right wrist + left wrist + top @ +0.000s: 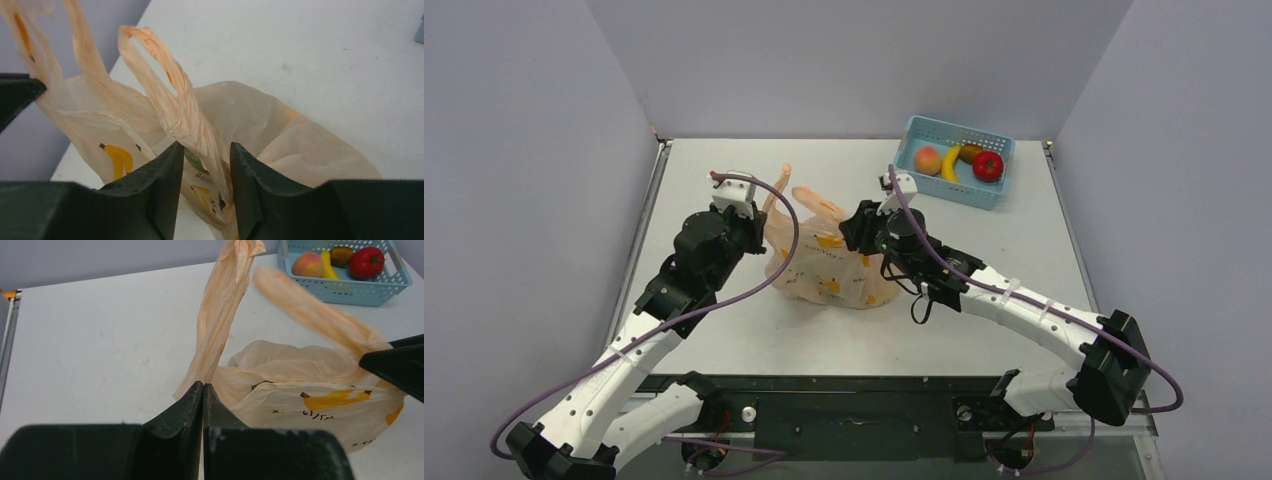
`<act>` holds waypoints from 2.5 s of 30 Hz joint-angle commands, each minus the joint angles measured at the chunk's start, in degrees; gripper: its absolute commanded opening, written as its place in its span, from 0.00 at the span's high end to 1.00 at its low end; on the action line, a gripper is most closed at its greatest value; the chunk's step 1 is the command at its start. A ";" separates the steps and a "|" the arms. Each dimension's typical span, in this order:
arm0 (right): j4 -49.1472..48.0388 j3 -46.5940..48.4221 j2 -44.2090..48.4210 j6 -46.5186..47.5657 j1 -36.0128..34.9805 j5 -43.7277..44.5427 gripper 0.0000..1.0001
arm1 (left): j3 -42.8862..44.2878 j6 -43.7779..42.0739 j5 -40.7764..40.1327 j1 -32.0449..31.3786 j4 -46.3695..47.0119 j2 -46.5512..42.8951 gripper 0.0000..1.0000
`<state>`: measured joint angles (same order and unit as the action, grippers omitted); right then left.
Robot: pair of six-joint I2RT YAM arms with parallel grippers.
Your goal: Take the fake fruits out of the plastic bag
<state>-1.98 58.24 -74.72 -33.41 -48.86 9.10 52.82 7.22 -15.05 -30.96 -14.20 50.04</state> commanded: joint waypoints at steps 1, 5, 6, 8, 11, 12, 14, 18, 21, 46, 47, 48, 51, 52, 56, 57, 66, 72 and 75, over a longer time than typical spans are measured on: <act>4.10 3.74 -1.52 4.31 -0.88 0.51 0.61 | 1.02 -0.68 5.99 -0.54 2.69 1.04 1.00; 9.92 8.52 -3.12 7.41 -1.19 4.29 0.45 | 1.14 -1.18 7.14 -0.85 2.43 1.51 1.00; 10.74 9.42 -3.53 8.32 -1.25 4.55 0.42 | 1.23 -1.23 7.27 -0.85 2.38 1.67 1.00; 14.68 12.82 -5.50 10.44 -1.75 4.84 0.40 | 1.30 -1.37 7.61 -0.86 2.26 1.60 1.00; 19.97 19.69 -9.92 13.94 -3.13 7.93 0.38 | 1.25 -1.37 7.95 -0.86 2.39 1.43 1.00; 22.87 21.24 -10.93 15.93 -3.91 8.91 0.38 | 1.24 -1.40 8.11 -0.86 2.40 1.40 1.00; 26.90 27.30 -14.86 18.61 -5.24 13.02 0.38 | 1.23 -1.41 8.18 -0.86 2.42 1.32 1.00; 33.36 36.19 -21.13 22.49 -7.42 21.97 0.36 | 1.00 -1.47 7.89 -0.85 2.62 0.54 1.00; 36.40 41.14 -25.16 23.01 -7.64 25.42 0.38 | 0.40 -1.51 7.60 -0.86 3.10 -0.32 1.00; 29.41 34.07 -18.52 16.05 -5.12 34.17 1.00 | 0.36 -1.49 6.97 -1.83 2.96 0.28 1.00; 27.60 30.36 -15.01 15.55 -5.11 32.30 1.00 | 0.42 -1.50 7.01 -1.87 2.93 0.17 0.91; 23.65 28.42 -13.17 14.62 -4.93 31.07 1.00 | 0.35 -1.22 6.95 -1.90 2.98 -0.07 0.82; 16.84 19.62 -5.66 12.22 -4.29 24.96 1.00 | 0.39 0.14 6.76 -1.98 3.43 -0.47 0.60; 14.96 17.48 -4.54 10.60 -4.04 24.01 1.00 | 0.42 0.55 6.89 -1.97 3.45 -0.47 0.57; 12.92 14.53 -1.29 6.56 -3.40 20.31 1.00 | 2.86 4.23 7.50 -1.90 -0.47 -0.26 0.42; 12.81 14.27 -0.97 5.69 -3.18 19.10 1.00 | 4.26 6.82 7.23 -1.75 -3.56 -0.51 0.38; 15.03 15.47 -0.38 1.49 -1.61 13.57 1.00 | 12.16 21.00 12.10 -0.07 -20.22 -4.03 0.03; 21.92 20.37 -0.57 4.34 -1.40 12.01 1.00 | 19.13 24.66 8.60 0.13 -26.91 -2.93 0.03; 23.07 19.61 0.41 4.98 -1.49 11.35 1.00 | 21.72 23.09 8.30 0.17 -27.51 -0.19 0.03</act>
<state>19.11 76.16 -75.77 -29.36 -50.59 22.24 69.58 29.52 -5.80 -31.22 -38.89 47.37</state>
